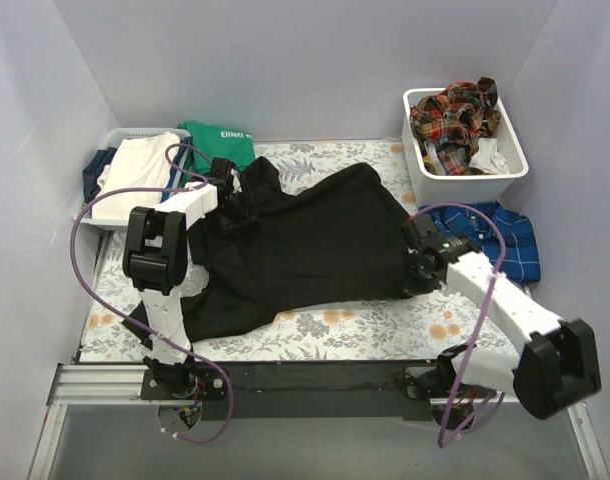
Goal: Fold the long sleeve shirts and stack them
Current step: Flatten the shirt out
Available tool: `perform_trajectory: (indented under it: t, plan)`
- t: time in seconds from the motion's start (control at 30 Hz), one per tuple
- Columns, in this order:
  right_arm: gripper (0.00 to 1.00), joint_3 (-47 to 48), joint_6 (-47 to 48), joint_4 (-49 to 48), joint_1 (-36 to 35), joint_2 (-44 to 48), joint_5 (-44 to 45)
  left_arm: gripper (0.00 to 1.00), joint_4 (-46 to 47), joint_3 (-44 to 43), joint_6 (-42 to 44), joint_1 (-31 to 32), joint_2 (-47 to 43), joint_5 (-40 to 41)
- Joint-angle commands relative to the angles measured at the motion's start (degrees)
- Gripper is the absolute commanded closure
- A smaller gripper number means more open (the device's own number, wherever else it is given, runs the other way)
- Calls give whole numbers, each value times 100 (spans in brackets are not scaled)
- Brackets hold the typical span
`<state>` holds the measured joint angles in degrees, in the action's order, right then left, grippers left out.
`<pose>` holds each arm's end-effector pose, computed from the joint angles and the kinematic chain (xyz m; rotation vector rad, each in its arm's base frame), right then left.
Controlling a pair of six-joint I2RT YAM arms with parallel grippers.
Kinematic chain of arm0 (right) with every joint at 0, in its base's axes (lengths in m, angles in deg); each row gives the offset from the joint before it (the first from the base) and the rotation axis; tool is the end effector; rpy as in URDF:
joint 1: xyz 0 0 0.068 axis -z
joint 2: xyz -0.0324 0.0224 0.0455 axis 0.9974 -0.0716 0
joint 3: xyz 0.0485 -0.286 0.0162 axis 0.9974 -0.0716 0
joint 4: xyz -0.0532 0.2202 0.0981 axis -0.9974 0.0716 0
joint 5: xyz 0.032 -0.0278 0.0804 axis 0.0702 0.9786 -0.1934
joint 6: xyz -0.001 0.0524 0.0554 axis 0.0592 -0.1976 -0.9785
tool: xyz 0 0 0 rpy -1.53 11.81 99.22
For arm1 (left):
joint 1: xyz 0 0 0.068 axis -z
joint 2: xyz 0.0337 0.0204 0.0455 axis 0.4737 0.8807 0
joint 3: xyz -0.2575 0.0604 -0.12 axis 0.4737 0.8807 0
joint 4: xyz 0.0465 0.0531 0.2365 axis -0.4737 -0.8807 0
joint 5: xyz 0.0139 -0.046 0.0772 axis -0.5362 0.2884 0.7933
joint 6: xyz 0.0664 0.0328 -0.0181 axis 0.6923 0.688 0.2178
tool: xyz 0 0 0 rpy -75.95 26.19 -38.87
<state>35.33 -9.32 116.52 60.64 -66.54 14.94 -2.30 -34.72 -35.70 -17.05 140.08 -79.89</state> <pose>0.1929 0.0777 0.2223 -0.0203 2.7304 -0.0293 0.3992 -0.0915 0.1623 -1.2408 2.6574 -0.5319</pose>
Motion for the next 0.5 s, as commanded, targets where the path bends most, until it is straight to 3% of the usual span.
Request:
perform_trajectory:
  t: [0.0,0.07,0.13,0.3,0.47]
  plan:
    - [78,-445,-651,667,3,907,95,42,72,-302,69,20,550,504]
    - [62,-428,-941,668,12,1242,-37,41,72,-382,147,29,489,531]
    - [53,-332,-1100,703,3,1295,-81,37,63,-426,200,29,383,523]
    - [50,45,-1022,650,-6,813,-55,30,72,-146,332,29,-486,444]
    - [50,476,-758,318,-23,110,-28,24,-165,697,262,20,-1602,760]
